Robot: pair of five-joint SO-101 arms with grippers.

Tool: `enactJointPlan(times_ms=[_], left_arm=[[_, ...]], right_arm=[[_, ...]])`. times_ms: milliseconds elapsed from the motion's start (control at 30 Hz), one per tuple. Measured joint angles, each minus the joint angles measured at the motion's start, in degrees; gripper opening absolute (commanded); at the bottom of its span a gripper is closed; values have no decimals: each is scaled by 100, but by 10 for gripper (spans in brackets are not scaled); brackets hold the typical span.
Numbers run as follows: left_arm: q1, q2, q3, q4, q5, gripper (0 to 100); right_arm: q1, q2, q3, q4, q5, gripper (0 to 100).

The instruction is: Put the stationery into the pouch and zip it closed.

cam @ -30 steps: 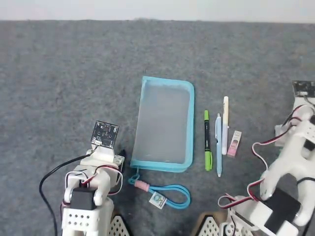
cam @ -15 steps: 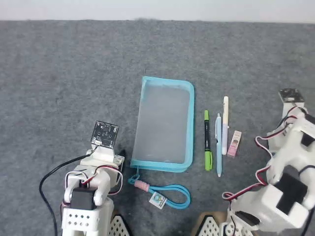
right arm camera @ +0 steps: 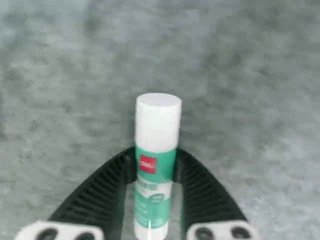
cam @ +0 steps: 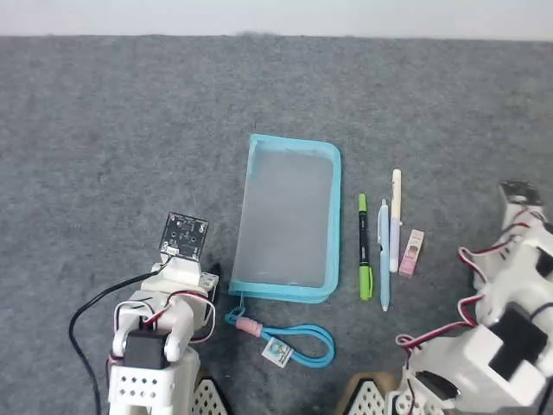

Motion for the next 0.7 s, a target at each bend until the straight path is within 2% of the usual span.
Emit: enactJointPlan(times_ms=[167, 400, 600, 700], left_arm=[[0, 0, 0, 0, 0, 145], [0, 0, 0, 0, 0, 145], [0, 0, 0, 0, 0, 145], [0, 0, 0, 0, 0, 145]], right_arm=[[457, 0, -431, -35, 396, 6], [853, 53, -1345, -53, 484, 6], [853, 1081, -2295, -53, 492, 8], [853, 1811, -2796, 88, 492, 42]])
